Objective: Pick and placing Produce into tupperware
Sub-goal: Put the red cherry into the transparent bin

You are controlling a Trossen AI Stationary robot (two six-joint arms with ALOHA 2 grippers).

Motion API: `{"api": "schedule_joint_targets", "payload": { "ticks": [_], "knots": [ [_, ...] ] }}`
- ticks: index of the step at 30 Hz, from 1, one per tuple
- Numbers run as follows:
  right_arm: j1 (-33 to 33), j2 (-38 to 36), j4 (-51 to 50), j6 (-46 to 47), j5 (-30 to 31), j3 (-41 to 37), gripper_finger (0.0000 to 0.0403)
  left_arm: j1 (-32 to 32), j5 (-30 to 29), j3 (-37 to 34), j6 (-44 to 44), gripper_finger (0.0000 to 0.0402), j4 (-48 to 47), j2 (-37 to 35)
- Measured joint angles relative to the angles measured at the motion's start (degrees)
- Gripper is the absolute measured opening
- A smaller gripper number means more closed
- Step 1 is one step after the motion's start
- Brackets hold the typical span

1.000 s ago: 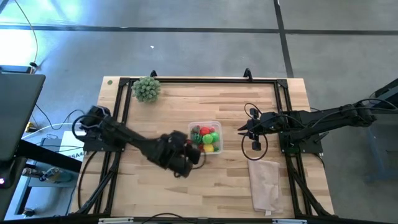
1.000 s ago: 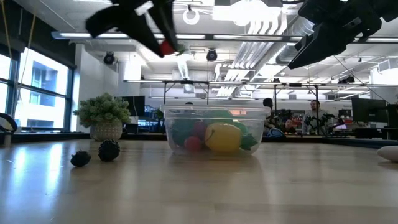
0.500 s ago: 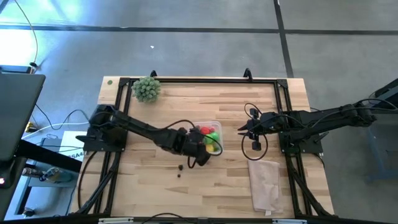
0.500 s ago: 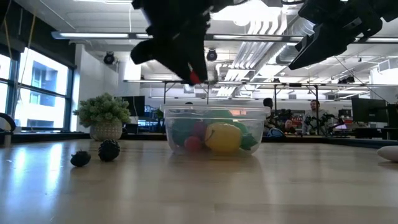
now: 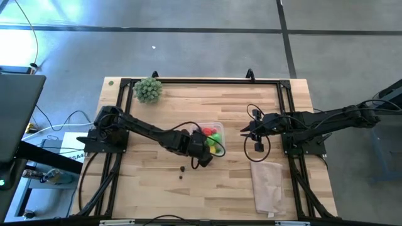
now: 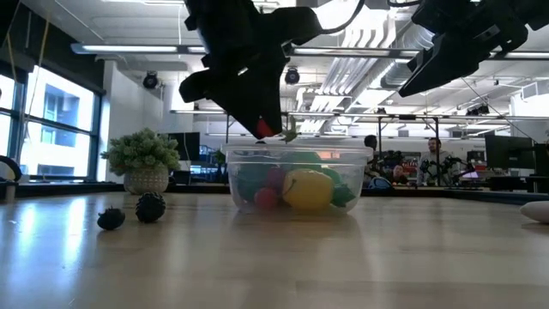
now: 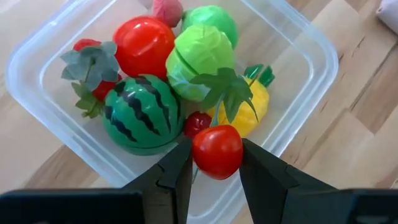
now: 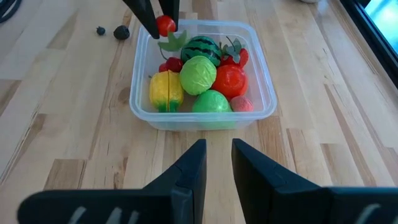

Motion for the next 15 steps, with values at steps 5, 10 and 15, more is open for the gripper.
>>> {"api": "schedule_joint_targets", "payload": {
  "ticks": [5,10,15],
  "knots": [
    [0.02,0.0,0.02,0.0,0.0,0.0,0.0067,0.01,0.01,0.0,-0.72,0.0111,-0.63,0.0],
    [0.01,0.0,-0.01,0.0,0.02,0.0,0.0067,0.0,0.69,-0.15,-1.92,0.0111,-1.51,1.33],
    [0.02,0.0,-0.2,0.0,0.02,0.0,0.0067,0.0,0.93,-0.08,-2.62,0.0111,-0.68,1.99]
  ]
}}
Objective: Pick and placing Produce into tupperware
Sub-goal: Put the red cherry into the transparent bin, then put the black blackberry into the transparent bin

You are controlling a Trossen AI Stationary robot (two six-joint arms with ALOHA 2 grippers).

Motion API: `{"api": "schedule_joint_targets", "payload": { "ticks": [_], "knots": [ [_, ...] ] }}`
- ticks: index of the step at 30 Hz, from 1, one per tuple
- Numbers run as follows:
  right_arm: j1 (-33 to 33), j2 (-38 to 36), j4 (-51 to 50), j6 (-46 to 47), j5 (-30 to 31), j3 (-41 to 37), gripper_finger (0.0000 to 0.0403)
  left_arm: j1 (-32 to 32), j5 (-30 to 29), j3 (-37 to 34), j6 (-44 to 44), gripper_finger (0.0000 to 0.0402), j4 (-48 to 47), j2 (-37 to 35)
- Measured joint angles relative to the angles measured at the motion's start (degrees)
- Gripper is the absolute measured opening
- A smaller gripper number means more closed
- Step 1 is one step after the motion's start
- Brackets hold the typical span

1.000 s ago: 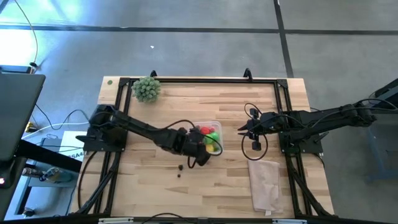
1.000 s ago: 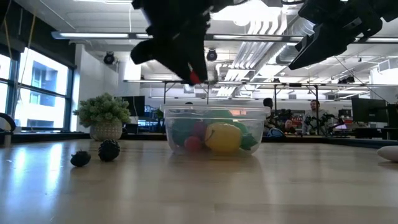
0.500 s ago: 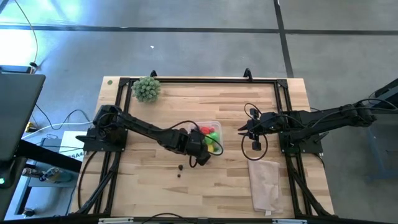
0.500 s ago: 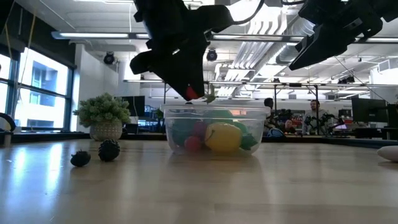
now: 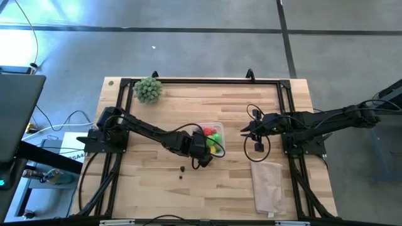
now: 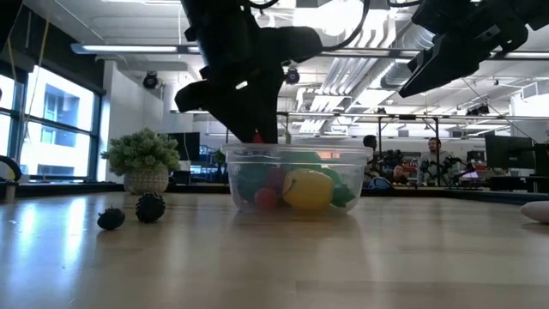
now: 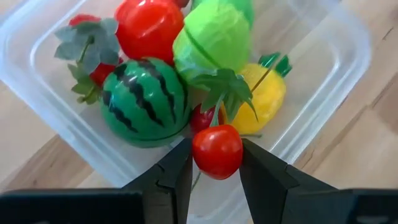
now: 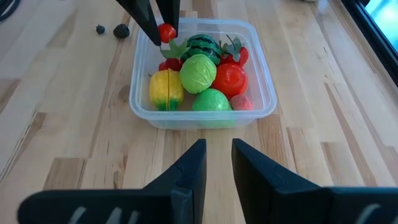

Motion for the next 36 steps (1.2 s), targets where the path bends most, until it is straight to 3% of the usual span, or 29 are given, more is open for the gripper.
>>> {"api": "schedule_joint_targets", "payload": {
  "ticks": [18,28,36],
  "knots": [
    [0.0,0.0,-0.13,0.0,-0.02,0.0,0.0067,0.0,0.75,0.04,-0.31,0.0111,0.98,1.73],
    [0.0,0.0,-0.07,0.0,0.0,0.0,0.0067,0.0,0.71,0.04,1.83,0.0163,0.63,1.7],
    [-0.01,0.0,0.0,0.0,-0.01,0.0,0.0067,-0.04,0.74,0.04,2.84,0.0158,0.4,-0.64]
  ]
}}
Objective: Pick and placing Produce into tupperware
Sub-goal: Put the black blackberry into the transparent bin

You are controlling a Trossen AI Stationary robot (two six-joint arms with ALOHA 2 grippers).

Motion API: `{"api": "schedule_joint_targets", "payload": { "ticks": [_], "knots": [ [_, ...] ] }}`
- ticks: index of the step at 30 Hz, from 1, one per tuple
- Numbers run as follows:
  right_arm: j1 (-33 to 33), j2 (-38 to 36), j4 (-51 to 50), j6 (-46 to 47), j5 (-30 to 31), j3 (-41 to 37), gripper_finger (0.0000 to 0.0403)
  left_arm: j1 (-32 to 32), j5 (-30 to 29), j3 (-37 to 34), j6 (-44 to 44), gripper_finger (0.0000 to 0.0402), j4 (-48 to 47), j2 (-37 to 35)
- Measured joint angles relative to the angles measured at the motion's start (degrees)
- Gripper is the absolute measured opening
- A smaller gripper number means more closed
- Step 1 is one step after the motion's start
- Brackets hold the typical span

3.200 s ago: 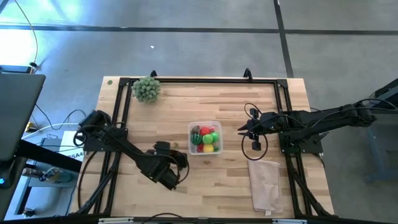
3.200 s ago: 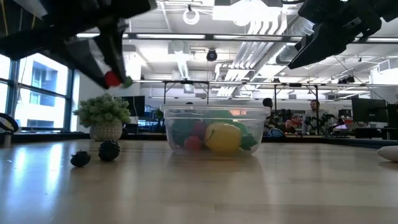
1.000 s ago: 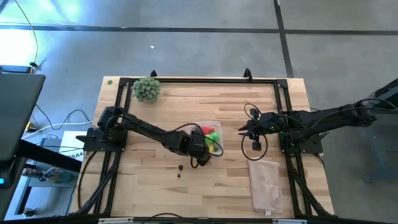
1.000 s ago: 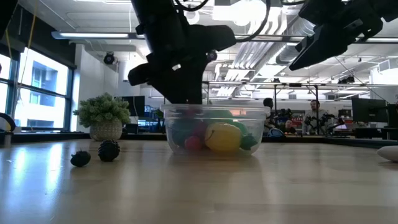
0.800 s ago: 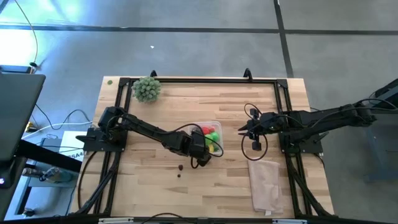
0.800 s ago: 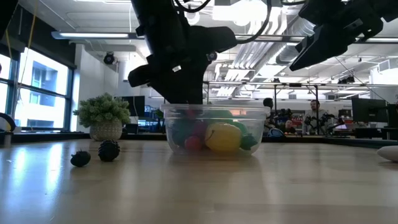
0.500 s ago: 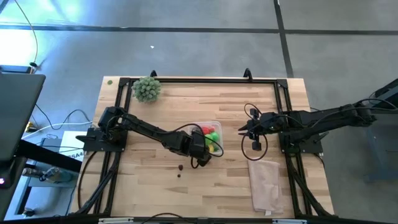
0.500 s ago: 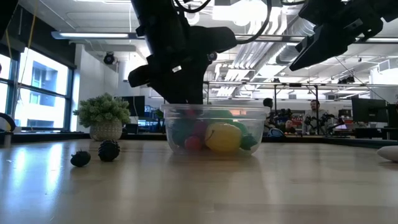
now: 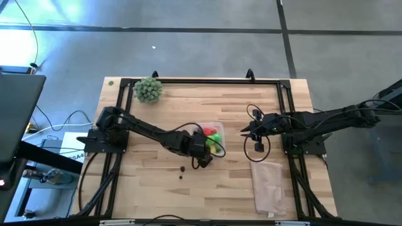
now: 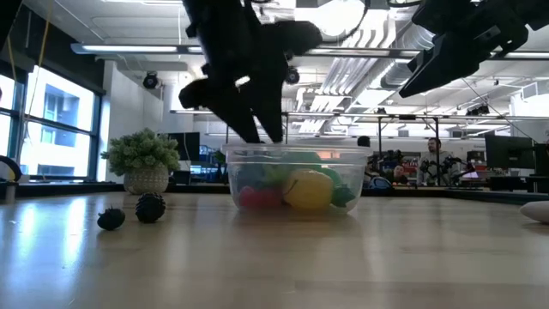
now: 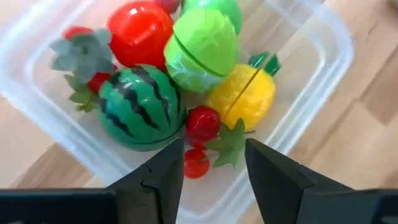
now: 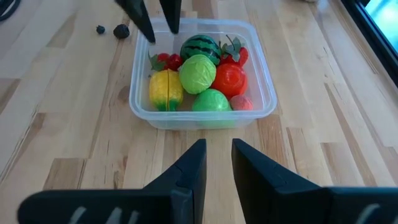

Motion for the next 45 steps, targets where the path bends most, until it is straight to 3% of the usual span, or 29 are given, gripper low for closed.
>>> {"api": "schedule_joint_targets", "payload": {
  "ticks": [5,9,18,28,37,45],
  "knots": [
    [0.01,0.0,-0.03,0.0,-0.01,0.0,0.0067,-0.04,0.05,0.0,-1.68,0.0143,-3.94,-5.05],
    [-0.01,0.0,-0.01,0.0,0.01,0.0,0.0067,-0.46,1.2,0.04,-8.25,0.0128,-10.42,-9.79],
    [0.0,0.0,-0.17,0.0,0.01,0.0,0.0067,-2.42,18.13,-0.05,-41.24,0.01,-25.98,-14.14],
    [-0.01,-0.01,-0.44,0.0,-0.01,-0.02,0.0067,-8.7,18.55,-3.76,-57.73,0.0114,-16.87,-8.44],
    [0.01,0.49,0.03,0.0,-0.01,-0.02,0.0067,-8.94,17.41,-3.76,-59.72,0.014,-10.54,-1.65],
    [-0.01,1.21,-0.21,0.0,0.01,-0.02,0.0067,-8.2,16.71,-3.63,-56.9,0.0194,-10.4,-0.94]
  ]
}}
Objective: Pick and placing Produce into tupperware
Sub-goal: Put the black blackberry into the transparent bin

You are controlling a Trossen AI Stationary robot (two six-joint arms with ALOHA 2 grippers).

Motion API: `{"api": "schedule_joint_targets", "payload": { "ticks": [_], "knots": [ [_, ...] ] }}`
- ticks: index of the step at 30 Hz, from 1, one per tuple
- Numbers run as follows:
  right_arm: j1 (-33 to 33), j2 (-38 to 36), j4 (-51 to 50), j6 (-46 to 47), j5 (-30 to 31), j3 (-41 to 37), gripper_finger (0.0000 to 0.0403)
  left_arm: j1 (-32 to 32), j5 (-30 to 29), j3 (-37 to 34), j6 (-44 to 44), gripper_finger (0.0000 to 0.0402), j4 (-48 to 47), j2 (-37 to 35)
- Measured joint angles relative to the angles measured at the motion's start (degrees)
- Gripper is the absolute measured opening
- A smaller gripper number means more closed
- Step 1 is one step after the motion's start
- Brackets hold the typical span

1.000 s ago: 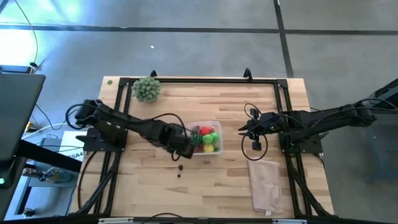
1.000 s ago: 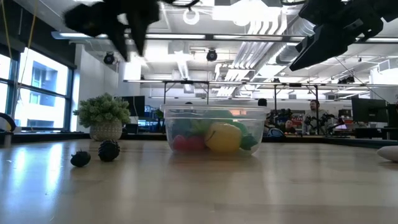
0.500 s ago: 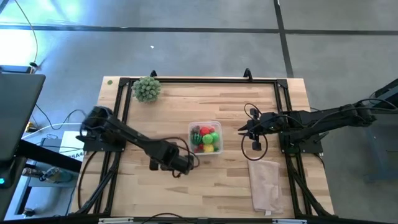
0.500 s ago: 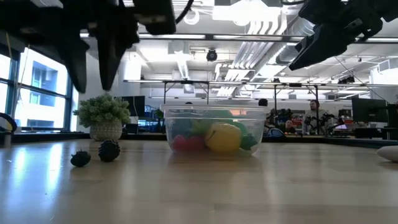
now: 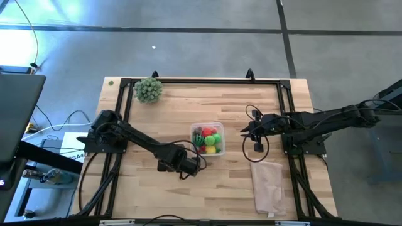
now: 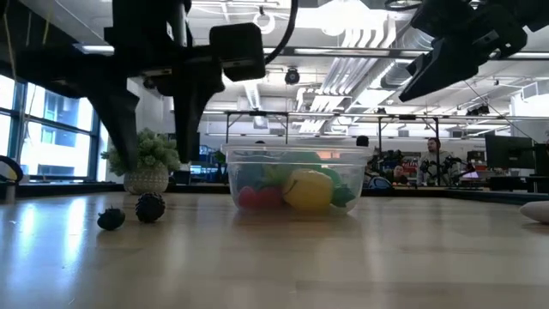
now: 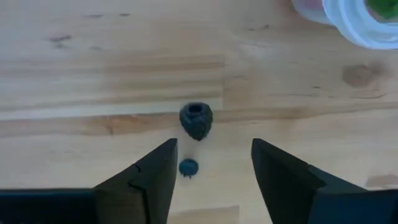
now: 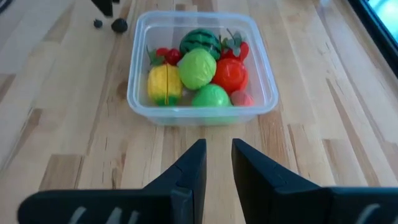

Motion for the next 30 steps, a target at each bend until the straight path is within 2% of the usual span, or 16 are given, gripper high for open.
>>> {"api": "schedule_joint_targets", "payload": {
  "ticks": [8,30],
  "knots": [
    [0.0,0.38,0.17,0.0,-0.01,0.0,0.0067,-0.04,-0.53,-0.1,0.42,0.0228,-0.12,1.3],
    [0.01,0.36,0.14,0.0,-0.02,0.0,0.0067,-0.04,-2.21,-0.07,2.8,0.0229,0.96,5.57]
  ]
}}
